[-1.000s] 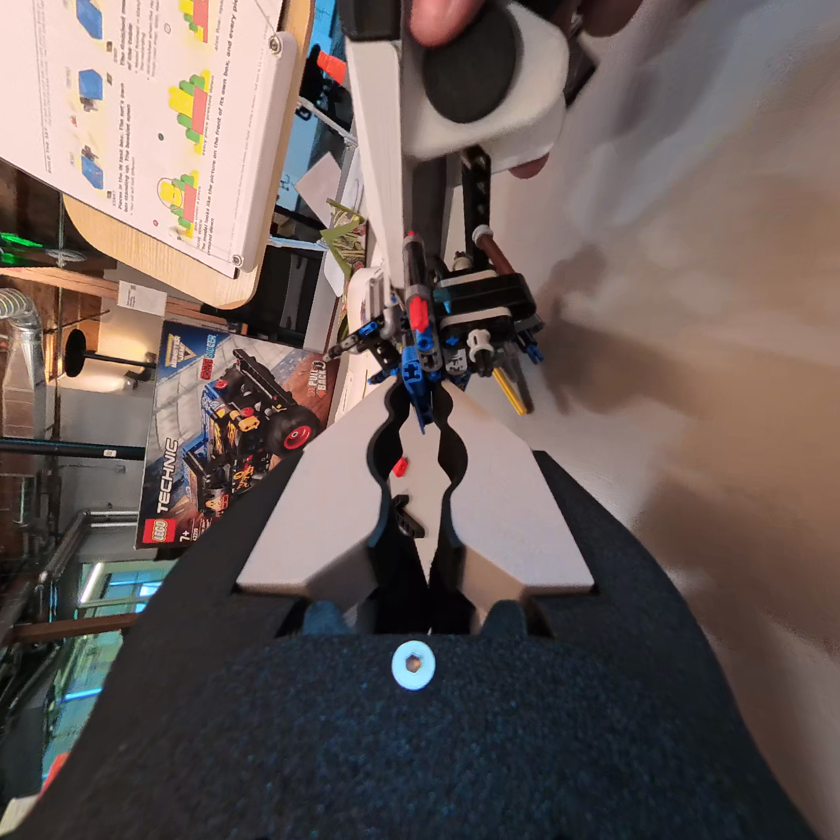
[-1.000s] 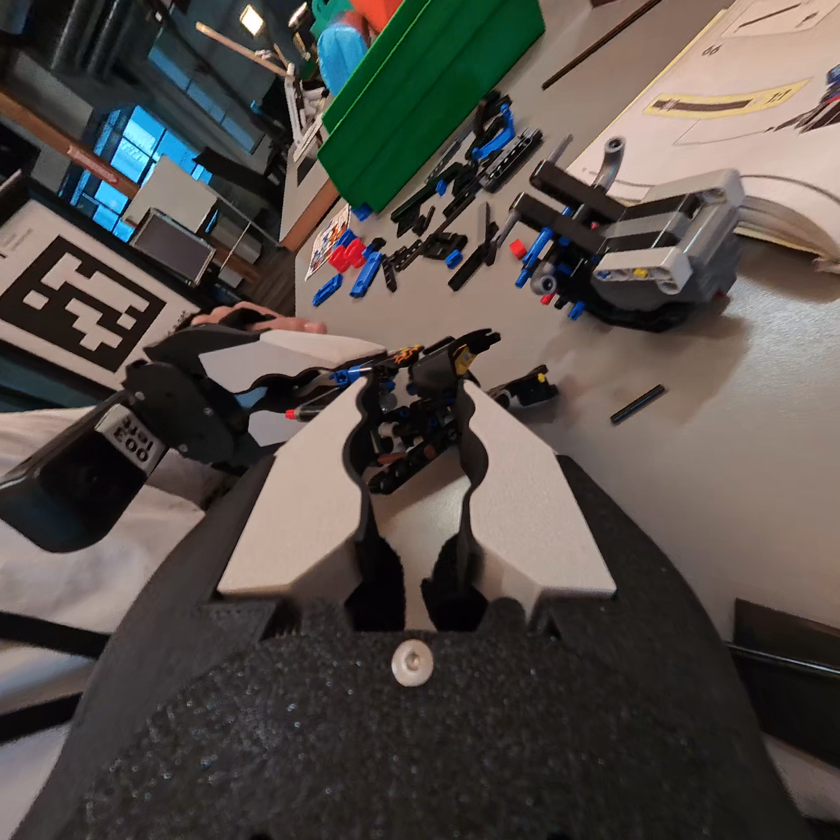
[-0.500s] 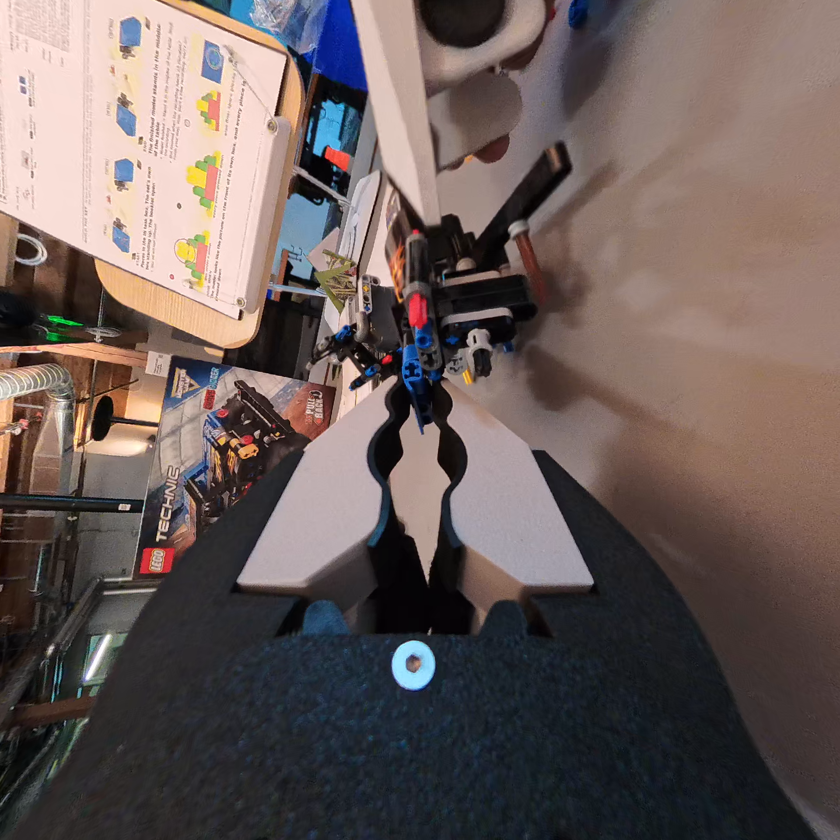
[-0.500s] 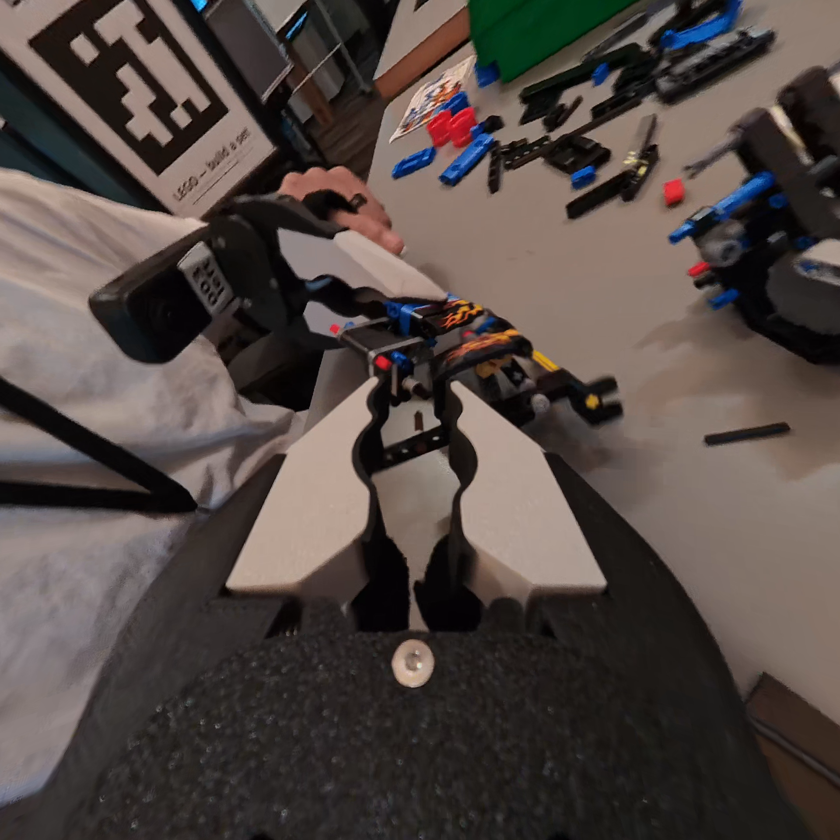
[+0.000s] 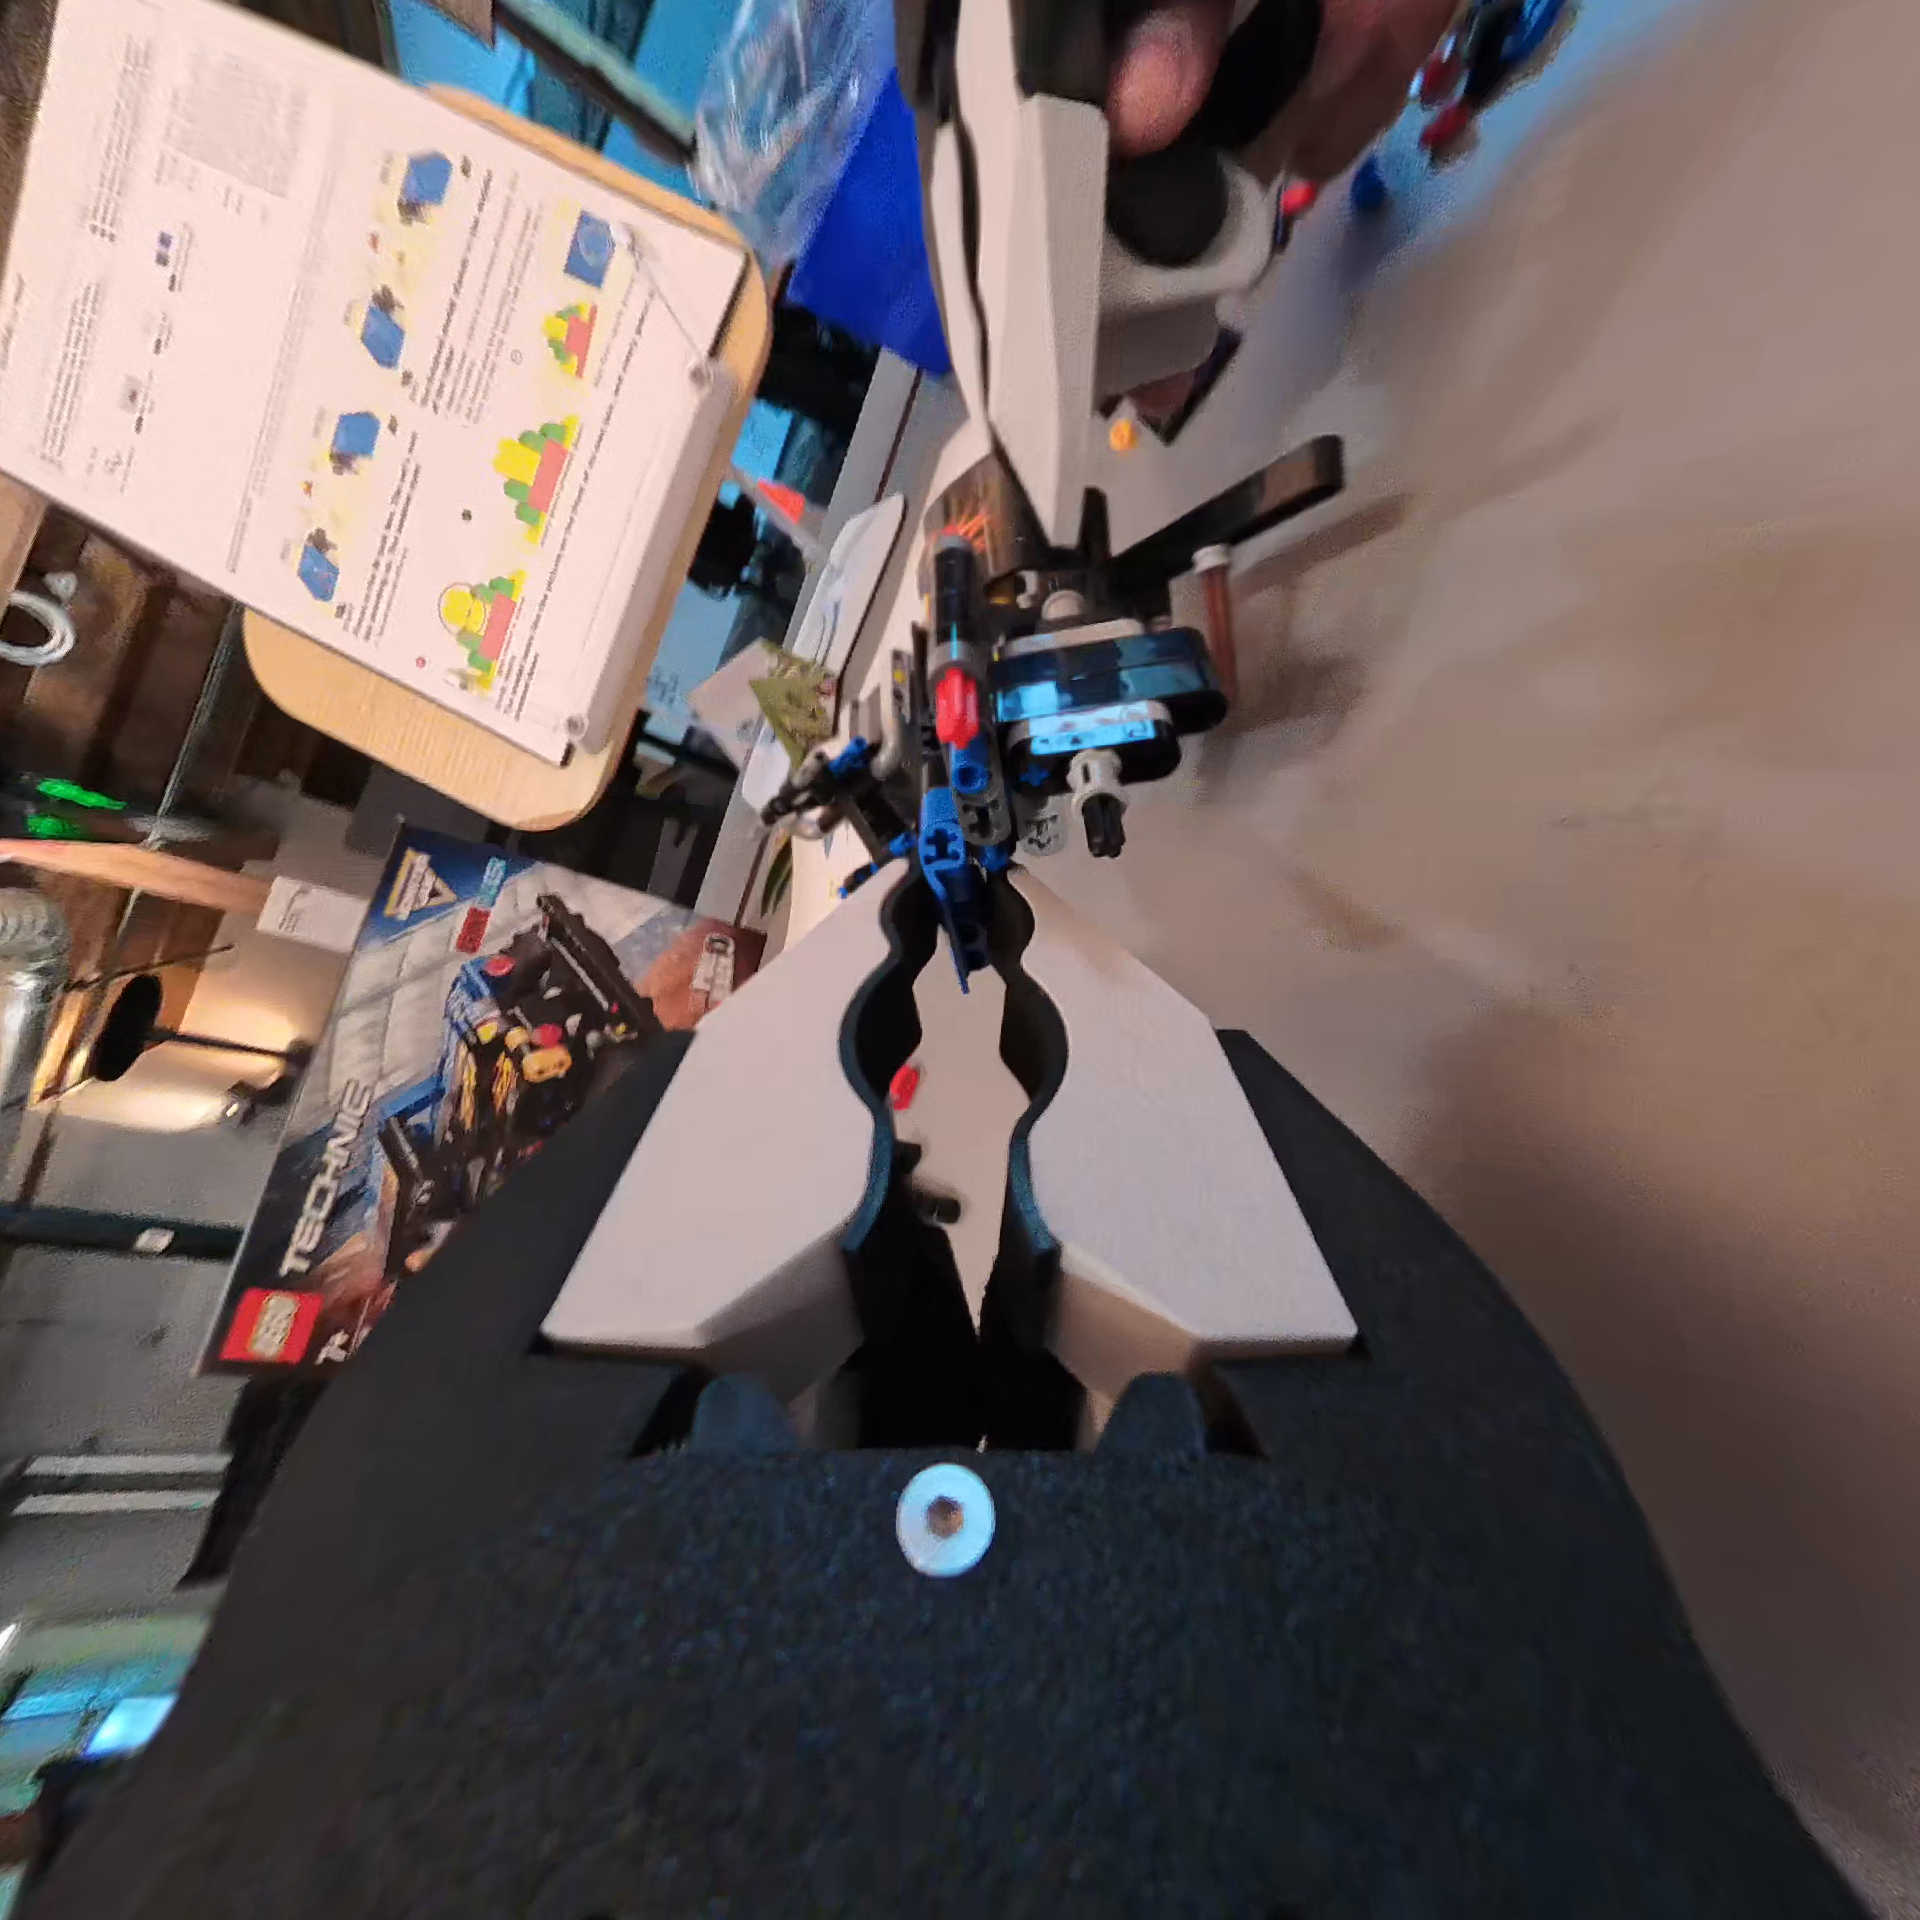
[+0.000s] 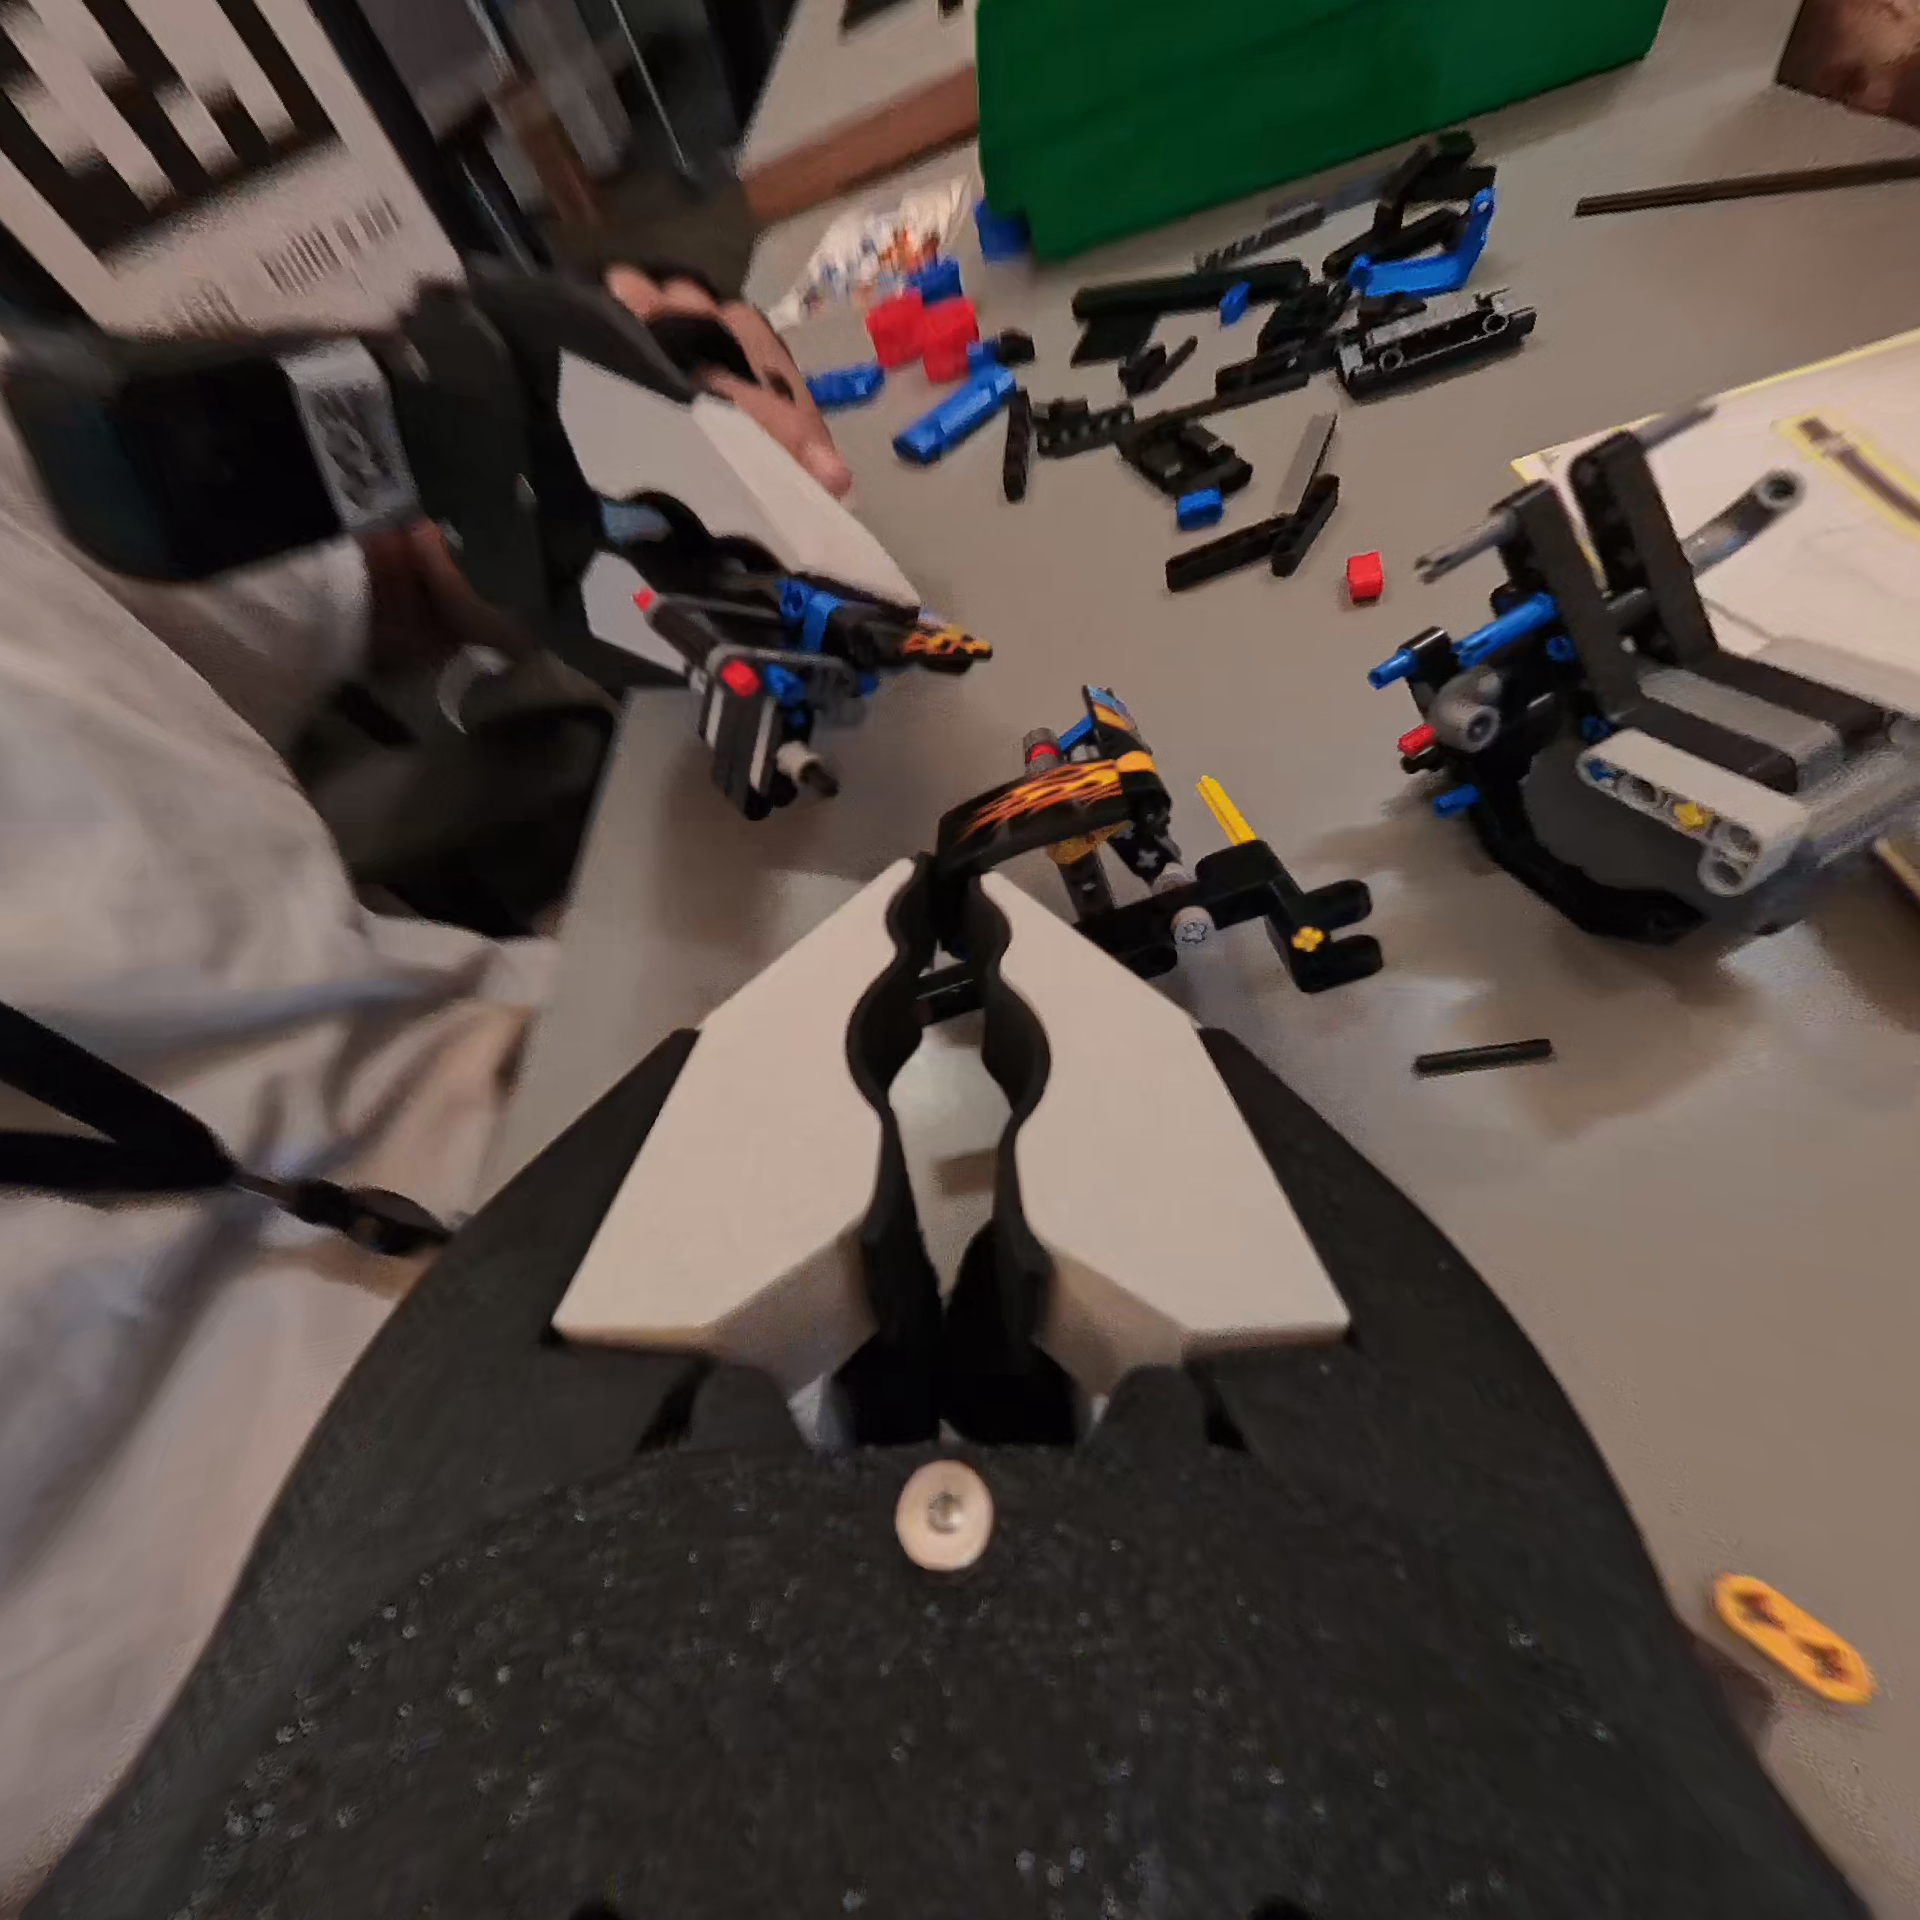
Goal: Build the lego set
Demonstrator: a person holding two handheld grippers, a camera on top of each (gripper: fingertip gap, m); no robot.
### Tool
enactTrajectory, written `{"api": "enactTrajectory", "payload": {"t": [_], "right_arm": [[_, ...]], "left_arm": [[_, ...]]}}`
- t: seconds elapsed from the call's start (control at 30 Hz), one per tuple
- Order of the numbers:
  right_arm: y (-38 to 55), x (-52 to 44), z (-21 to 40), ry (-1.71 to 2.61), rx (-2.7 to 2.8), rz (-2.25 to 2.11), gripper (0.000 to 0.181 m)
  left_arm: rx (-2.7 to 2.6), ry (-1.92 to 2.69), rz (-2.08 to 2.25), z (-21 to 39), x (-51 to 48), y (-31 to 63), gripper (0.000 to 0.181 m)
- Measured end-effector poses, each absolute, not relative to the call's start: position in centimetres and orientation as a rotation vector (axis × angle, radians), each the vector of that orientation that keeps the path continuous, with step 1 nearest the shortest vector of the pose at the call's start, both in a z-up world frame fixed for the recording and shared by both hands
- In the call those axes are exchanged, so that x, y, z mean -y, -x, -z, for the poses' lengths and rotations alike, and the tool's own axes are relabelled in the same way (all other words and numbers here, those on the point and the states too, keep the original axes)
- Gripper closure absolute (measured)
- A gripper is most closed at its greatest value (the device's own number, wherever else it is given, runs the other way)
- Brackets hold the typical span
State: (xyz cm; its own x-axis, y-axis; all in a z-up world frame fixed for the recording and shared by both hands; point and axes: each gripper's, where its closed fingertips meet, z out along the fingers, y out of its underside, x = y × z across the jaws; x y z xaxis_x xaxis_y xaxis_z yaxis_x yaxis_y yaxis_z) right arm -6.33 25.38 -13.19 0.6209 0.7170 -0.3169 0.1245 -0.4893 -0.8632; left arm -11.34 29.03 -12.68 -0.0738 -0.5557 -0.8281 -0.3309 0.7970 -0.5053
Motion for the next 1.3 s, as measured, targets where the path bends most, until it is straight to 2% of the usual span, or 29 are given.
{"api": "enactTrajectory", "payload": {"t": [0.03,0.33,0.77,1.3], "right_arm": [[6.2,-25.4,12.5,1.959,0.597,-0.953,0.179],[7.2,-25.0,9.2,1.859,0.280,-1.570,0.179],[7.1,-25.3,9.0,1.813,0.053,-1.800,0.180],[6.7,-25.2,9.3,1.797,0.013,-1.818,0.181]], "left_arm": [[-1.680,0.686,0.254,12.3,-29.0,11.4,0.174],[-1.632,0.596,0.468,9.9,-28.9,10.4,0.175],[-1.539,0.424,0.217,9.2,-28.7,10.1,0.174],[-1.562,0.452,0.249,9.5,-28.0,9.1,0.175]]}}
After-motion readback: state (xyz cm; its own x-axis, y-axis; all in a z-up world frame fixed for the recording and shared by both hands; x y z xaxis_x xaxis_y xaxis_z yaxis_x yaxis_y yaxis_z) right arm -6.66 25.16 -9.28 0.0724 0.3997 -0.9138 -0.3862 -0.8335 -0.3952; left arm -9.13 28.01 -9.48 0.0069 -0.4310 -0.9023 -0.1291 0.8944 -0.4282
